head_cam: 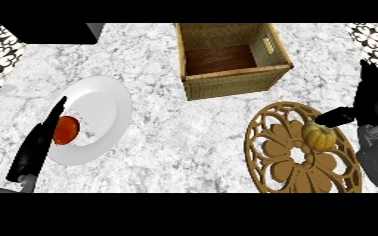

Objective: Pick the squash from the placemat and place it in the basket

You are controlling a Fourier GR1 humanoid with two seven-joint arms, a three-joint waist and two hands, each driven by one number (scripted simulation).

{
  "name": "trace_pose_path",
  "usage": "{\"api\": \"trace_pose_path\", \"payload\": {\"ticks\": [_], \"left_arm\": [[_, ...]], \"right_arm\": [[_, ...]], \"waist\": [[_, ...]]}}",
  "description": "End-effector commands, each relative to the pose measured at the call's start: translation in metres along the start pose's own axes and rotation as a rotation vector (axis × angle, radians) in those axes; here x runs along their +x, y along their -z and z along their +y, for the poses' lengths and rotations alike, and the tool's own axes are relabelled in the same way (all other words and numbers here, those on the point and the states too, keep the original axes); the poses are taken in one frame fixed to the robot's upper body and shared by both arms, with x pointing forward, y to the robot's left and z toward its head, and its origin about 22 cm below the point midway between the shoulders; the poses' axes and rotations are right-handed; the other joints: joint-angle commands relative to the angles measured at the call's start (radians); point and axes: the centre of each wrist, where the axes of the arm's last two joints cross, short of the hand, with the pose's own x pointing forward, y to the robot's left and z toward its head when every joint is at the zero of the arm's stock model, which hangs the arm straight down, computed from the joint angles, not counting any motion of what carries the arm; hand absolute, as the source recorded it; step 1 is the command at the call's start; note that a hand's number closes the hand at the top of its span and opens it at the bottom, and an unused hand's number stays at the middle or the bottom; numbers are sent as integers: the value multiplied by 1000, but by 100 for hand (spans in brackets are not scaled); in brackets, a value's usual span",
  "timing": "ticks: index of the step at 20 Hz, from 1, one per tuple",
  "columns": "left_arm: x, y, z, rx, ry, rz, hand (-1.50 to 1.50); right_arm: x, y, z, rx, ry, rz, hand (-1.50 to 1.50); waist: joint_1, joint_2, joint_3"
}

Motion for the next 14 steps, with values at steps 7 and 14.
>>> {"api": "trace_pose_path", "payload": {"ticks": [7,14], "left_arm": [[-11,4,-15,3,-35,82,0],[-14,0,-12,-19,-30,69,0]], "right_arm": [[58,-77,-35,46,-100,113,-150],[51,-81,-41,16,-59,185,-150]], "waist": [[-51,-2,7],[-33,6,11]]}}
